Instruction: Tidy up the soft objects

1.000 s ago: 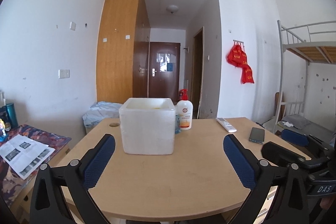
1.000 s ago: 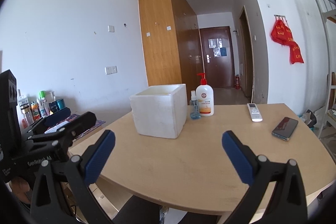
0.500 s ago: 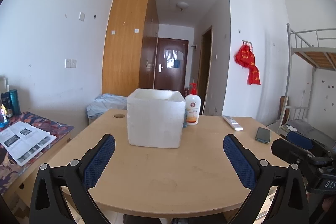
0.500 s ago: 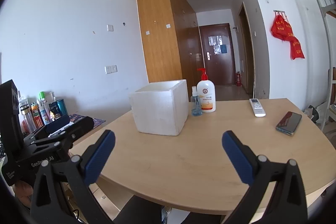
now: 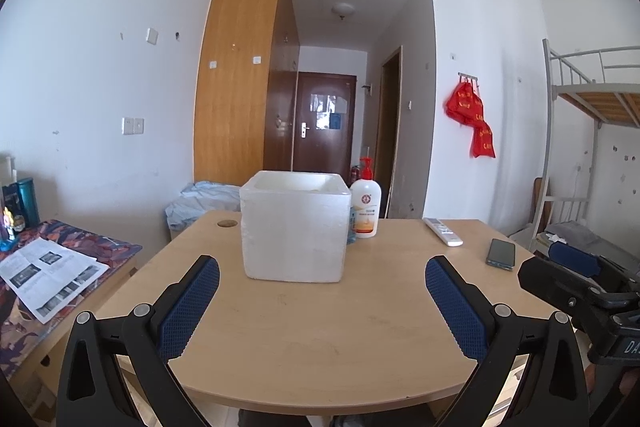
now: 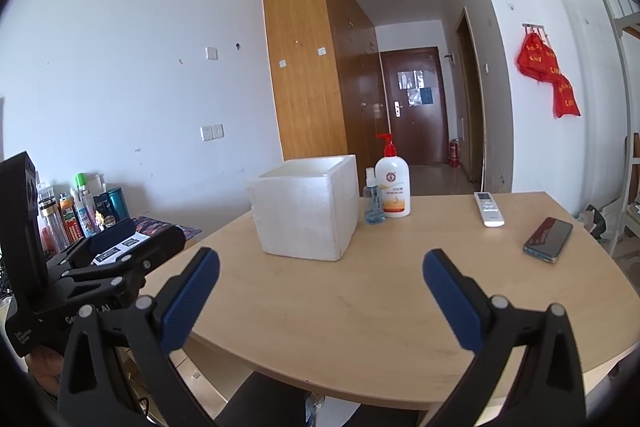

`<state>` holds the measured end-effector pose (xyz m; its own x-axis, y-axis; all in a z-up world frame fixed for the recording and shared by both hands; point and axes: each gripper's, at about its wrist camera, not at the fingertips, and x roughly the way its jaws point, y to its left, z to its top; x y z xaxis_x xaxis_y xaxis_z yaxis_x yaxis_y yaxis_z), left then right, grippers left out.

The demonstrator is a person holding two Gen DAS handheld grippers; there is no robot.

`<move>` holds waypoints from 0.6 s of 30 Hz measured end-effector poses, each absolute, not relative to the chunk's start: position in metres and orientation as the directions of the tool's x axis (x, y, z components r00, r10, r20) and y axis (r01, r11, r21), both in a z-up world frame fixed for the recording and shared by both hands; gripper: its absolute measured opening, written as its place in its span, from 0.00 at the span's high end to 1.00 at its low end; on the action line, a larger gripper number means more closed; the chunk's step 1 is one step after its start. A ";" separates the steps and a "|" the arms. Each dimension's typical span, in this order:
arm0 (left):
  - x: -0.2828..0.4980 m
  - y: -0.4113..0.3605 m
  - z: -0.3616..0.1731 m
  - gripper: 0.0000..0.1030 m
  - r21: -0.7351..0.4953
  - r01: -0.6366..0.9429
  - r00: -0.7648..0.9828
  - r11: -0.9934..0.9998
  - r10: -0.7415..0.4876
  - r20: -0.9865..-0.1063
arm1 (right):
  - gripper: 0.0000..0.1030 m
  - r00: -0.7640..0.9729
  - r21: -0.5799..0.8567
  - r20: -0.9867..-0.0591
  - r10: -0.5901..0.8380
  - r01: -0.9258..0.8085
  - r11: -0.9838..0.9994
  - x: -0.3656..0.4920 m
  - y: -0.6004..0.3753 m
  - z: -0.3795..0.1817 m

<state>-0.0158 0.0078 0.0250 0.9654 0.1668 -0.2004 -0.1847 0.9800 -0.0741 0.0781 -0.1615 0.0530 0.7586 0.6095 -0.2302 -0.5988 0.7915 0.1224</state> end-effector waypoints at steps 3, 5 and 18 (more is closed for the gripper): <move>-0.016 0.007 0.025 0.00 -0.070 -0.183 0.966 0.981 0.165 -0.201 | 0.00 0.756 0.125 -0.229 0.613 -0.601 0.789 0.078 -0.162 0.053; -0.017 0.007 0.025 0.00 -0.070 -0.182 0.966 0.981 0.165 -0.200 | 0.00 0.758 0.123 -0.232 0.610 -0.599 0.791 0.077 -0.161 0.053; -0.017 0.007 0.025 0.00 -0.070 -0.182 0.965 0.981 0.165 -0.202 | 0.00 0.754 0.125 -0.235 0.613 -0.602 0.788 0.078 -0.158 0.053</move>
